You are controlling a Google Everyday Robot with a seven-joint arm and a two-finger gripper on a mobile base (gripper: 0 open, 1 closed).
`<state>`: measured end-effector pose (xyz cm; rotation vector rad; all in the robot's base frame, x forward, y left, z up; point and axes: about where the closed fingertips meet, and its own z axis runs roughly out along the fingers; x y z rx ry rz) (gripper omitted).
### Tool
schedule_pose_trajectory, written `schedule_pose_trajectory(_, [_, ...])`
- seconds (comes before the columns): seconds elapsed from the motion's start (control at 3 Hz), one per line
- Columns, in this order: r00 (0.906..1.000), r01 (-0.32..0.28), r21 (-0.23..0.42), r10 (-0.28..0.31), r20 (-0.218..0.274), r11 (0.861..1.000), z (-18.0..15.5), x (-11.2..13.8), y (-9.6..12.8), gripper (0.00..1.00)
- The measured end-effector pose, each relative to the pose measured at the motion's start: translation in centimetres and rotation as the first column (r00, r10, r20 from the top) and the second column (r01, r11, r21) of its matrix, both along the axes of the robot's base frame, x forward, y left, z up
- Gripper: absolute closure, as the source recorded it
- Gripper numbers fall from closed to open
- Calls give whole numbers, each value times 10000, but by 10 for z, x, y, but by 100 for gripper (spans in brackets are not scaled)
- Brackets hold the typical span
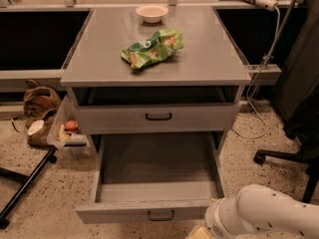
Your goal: Close middle drawer
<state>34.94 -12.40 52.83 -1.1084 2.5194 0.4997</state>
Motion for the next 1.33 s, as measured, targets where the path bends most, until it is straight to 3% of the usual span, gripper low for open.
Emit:
schedule_pose_trajectory(0.33, [10000, -6, -12, 6, 15, 10000, 1, 0, 0, 0])
schedule_pose_trajectory(0.67, [9997, -60, -110, 57, -239, 9999, -19, -4, -6, 0])
schedule_pose_trajectory(1.0, [9957, -116, 60, 121, -922, 9999, -58, -9, -30, 0])
schedule_pose_trajectory(1.33, [9859, -406, 433, 471, -1603, 9982, -104, -14, -39, 0])
